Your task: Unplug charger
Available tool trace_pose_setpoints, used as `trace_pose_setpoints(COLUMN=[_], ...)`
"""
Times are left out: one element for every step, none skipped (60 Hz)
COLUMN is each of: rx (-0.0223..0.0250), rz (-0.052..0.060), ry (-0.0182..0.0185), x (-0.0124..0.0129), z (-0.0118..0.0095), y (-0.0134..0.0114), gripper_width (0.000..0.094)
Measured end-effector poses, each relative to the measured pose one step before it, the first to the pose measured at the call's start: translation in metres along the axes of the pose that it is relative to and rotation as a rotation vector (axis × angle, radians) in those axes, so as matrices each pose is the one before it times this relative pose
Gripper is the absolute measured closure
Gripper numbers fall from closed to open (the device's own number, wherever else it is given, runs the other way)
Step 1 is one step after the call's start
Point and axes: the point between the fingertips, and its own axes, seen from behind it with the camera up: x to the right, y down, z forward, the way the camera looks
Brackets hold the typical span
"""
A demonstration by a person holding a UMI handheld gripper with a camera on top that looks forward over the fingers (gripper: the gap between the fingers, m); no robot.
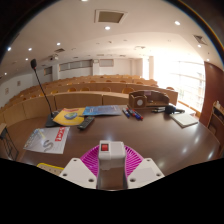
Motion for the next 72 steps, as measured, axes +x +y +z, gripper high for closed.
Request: trace_pose_setpoints(rx=[-0.02140,-0.02170,-0.01928,-0.01674,-0.01346,-0.01001,-0.00630,-0.00542,-0.00566,-0.00563,-0.01311,0.00341,-0.00119,-0.00119,0.00079,0.00089,0.00133,-0.00012,-0.00367,-0.00107,-0.00212,-0.00446,-0.00138,-0.00115,-0.00073,-0.00019,-0.00005,-0.00074,-0.00166,-0.00146,-0.00091,0.00112,0.00109,-0.00011,-0.00031,-0.00043,0.00035,0.00102,0.00300,0.00426,0.00488,0.00492,0.00444,0.00457,0.00415,0.00461,0.00428,0.00349,0.00260,0.00181,0.00296,0.00440,0.00512,0.00497,0.00593,0.00485,0.00265,-0.00032,-0.00140,-0.00190,-0.00191,-0.00025,0.00158,0.00082,0.00082,-0.00041,-0.00237,-0.00502,-0.00549,-0.00516,-0.00314,-0.00076], rz=[0.0076,0.0086,0.0077,0.0077,0.0071,0.0060,0.0047,0.0030,0.0012,-0.0002,0.0010,-0.0032,-0.0014,-0.0015,-0.0009,-0.0006,-0.0011,-0.0009,-0.0024,-0.0023,-0.0027,-0.0035,-0.0053,-0.0055,-0.0069,-0.0076,-0.0081,-0.0089,-0.0092,-0.0095,-0.0083,-0.0088,-0.0078,-0.0056,-0.0049,-0.0035,-0.0025,-0.0019,-0.0006,0.0002,-0.0015,-0.0002,-0.0017,-0.0016,-0.0020,-0.0017,-0.0013,-0.0007,-0.0009,-0.0013,-0.0018,-0.0020,-0.0023,-0.0025,-0.0023,-0.0027,-0.0029,-0.0034,-0.0026,-0.0007,0.0015,0.0034,0.0039,0.0029,0.0013,0.0003,-0.0006,-0.0020,-0.0033,-0.0039,-0.0038,-0.0033], ry=[-0.00263,-0.00301,-0.00277,-0.00328,-0.00481,-0.00550,-0.00509,-0.00407,-0.00287,-0.00209,-0.00432,-0.00091,-0.00057,-0.00056,-0.00354,-0.00358,-0.00428,-0.00374,-0.00426,-0.00427,-0.00161,-0.00133,-0.00147,0.00251,0.00308,-0.00108,-0.00012,0.00091,0.00303,0.00400,0.00207,0.00248,0.00226,0.00032,-0.00007,-0.00101,-0.00183,-0.00259,-0.00290,-0.00281,0.00048,0.00031,0.00314,0.00279,0.00325,0.00395,0.00465,0.00581,0.00642,0.00572,0.00459,0.00383,0.00351,0.00440,0.00451,0.00505,0.00522,0.00493,0.00493,0.00518,0.00526,0.00442,0.00264,-0.00024,-0.00159,-0.00216,-0.00182,-0.00157,-0.00150,-0.00184,-0.00175,-0.00156], x=[0.00303,0.00263,0.00303,0.00247,0.00207,0.00192,0.00164,0.00176,0.00207,0.00204,0.00078,0.00069,0.00244,0.00187,0.00105,0.00123,0.00123,0.00123,0.00258,0.00096,0.00118,0.00070,0.00019,0.00141,0.00181,0.00047,0.00101,0.00111,0.00173,0.00174,0.00302,0.00079,0.00024,0.00059,0.00064,-0.00043,-0.00036,-0.00065,-0.00077,-0.00067,-0.00075,-0.00033,0.00121,0.00021,0.00098,0.00065,0.00052,0.00105,0.00077,0.00070,0.00022,-0.00031,0.00014,0.00006,-0.00043,0.00045,0.00036,0.00041,0.00056,0.00046,0.00021,-0.00007,-0.00116,-0.00058,-0.00085,-0.00155,-0.00136,-0.00157,-0.00161,-0.00161,-0.00174,-0.00134], z=[0.00183,0.00224,0.00159,0.00186,0.00178,0.00180,0.00179,0.00121,0.00129,0.00163,0.00249,0.00264,0.00108,0.00068,0.00035,0.00018,-0.00018,-0.00023,-0.00169,0.00029,0.00004,-0.00009,0.00001,-0.00024,-0.00060,-0.00091,-0.00110,-0.00146,-0.00201,-0.00177,-0.00343,-0.00126,-0.00214,-0.00332,-0.00237,-0.00307,-0.00384,-0.00426,-0.00456,-0.00485,-0.00511,-0.00404,-0.00674,-0.00518,-0.00691,-0.00624,-0.00625,-0.00646,-0.00665,-0.00659,-0.00701,-0.00629,-0.00656,-0.00857,-0.00763,-0.00796,-0.00799,-0.00845,-0.00892,-0.00905,-0.00882,-0.00790,-0.00856,-0.00843,-0.00858,-0.00769,-0.00725,-0.00770,-0.00703,-0.00744,-0.00680,-0.00667], y=[0.01304,0.01039,0.00915,0.00778,0.00726,0.00607,0.00392,0.00290,0.00255,0.00222,-0.00341,0.00586,0.00055,0.00015,-0.00060,-0.00076,-0.00096,-0.00062,-0.00330,0.00087,0.00031,-0.00175,0.00053,0.00016,-0.00038,-0.00094,-0.00087,-0.00074,-0.00045,-0.00061,-0.00135,-0.00033,-0.00073,-0.00074,-0.00097,-0.00041,-0.00087,-0.00096,-0.00134,-0.00148,-0.00230,-0.00128,-0.00094,-0.00153,-0.00030,-0.00074,-0.00076,-0.00038,0.00009,0.00025,0.00019,-0.00041,0.00025,-0.00016,0.00037,0.00055,0.00126,0.00204,0.00247,0.00278,0.00290,0.00336,0.00229,0.00235,0.00199,0.00255,0.00262,0.00326,0.00320,0.00290,0.00213,0.00163], gripper_width=[0.0636,0.0629,0.0620,0.0613,0.0605,0.0594,0.0585,0.0578,0.0567,0.0553,0.0542,0.0526,0.0503,0.0468,0.0426,0.0380,0.0334,0.0286,0.0240,0.0191,0.0153,0.0120,0.0091,0.0077,0.0071,0.0080,0.0085,0.0084,0.0084,0.0084,0.0084,0.0083,0.0084,0.0085,0.0086,0.0083,0.0087,0.0086,0.0087,0.0087,0.0084,0.0085,0.0087,0.0084,0.0082,0.0083,0.0081,0.0081,0.0083,0.0083,0.0083,0.0085,0.0082,0.0081,0.0080,0.0081,0.0084,0.0084,0.0086,0.0086,0.0085,0.0084,0.0083,0.0084,0.0084,0.0085,0.0086,0.0088,0.0088,0.0087,0.0086,0.0086])
